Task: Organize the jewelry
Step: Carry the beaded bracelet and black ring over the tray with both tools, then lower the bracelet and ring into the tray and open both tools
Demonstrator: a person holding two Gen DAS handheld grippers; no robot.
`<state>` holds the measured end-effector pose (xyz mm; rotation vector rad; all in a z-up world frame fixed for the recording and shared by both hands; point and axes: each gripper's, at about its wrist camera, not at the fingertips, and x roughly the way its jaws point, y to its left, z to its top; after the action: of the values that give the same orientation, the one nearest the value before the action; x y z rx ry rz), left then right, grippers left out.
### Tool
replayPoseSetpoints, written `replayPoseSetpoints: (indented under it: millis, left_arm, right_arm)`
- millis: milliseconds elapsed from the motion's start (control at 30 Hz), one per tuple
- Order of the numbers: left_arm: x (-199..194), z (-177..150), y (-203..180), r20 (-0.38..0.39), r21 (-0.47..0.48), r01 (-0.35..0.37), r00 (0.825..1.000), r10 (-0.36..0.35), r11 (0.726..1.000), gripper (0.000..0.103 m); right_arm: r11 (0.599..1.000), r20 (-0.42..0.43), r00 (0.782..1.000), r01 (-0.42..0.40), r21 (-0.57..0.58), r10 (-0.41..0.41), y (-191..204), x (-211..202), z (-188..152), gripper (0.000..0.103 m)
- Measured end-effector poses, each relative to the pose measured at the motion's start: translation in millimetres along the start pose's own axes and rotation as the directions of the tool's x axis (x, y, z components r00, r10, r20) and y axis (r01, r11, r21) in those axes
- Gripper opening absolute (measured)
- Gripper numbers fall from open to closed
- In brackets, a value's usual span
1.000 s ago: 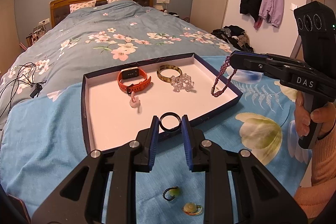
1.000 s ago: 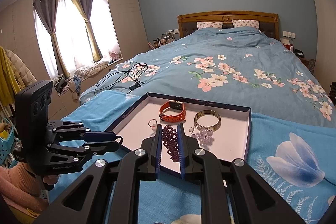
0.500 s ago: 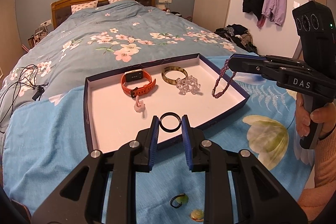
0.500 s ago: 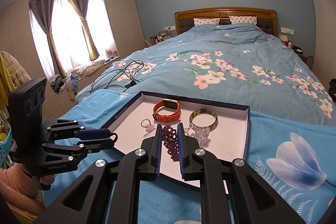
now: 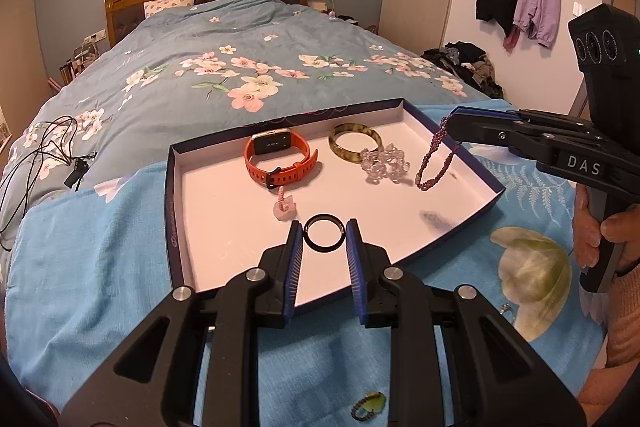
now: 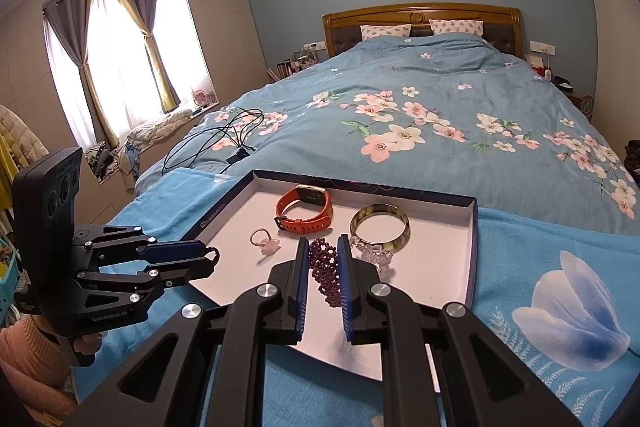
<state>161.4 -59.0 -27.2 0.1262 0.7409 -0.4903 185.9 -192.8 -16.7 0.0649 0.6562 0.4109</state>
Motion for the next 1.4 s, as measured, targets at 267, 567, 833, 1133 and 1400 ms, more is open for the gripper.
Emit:
replayPoseSetpoints:
  millis: [267,567,833,1133,1400]
  left_arm:
    - [14,3,6,-0.026,-0.016,-0.007,1.0,0.007,1.0,0.022]
    - [27,5,11,-0.057,-0.028,-0.013,0.998,0.012,1.0,0.022]
    - [38,7,15,-0.076,-0.04,-0.015,0.997,0.012,0.999,0.022]
    - [52,7,20,-0.101,-0.055,-0.023,0.995,0.017,0.998,0.022]
    - [61,7,23,-0.121,-0.062,-0.03,0.992,0.022,0.998,0.022]
  right_arm:
    - [1.0,-0.016,1.0,-0.001,0.011,0.001,-3,11,2,0.012]
    - [0.999,-0.038,0.999,-0.007,0.048,0.009,-12,25,4,0.012]
    - [0.999,-0.053,0.999,-0.004,0.054,0.007,-15,34,5,0.012]
    - [0.996,-0.076,0.997,0.01,0.092,-0.003,-27,46,3,0.012]
    - [0.993,-0.091,0.995,0.036,0.11,-0.026,-35,55,1,0.012]
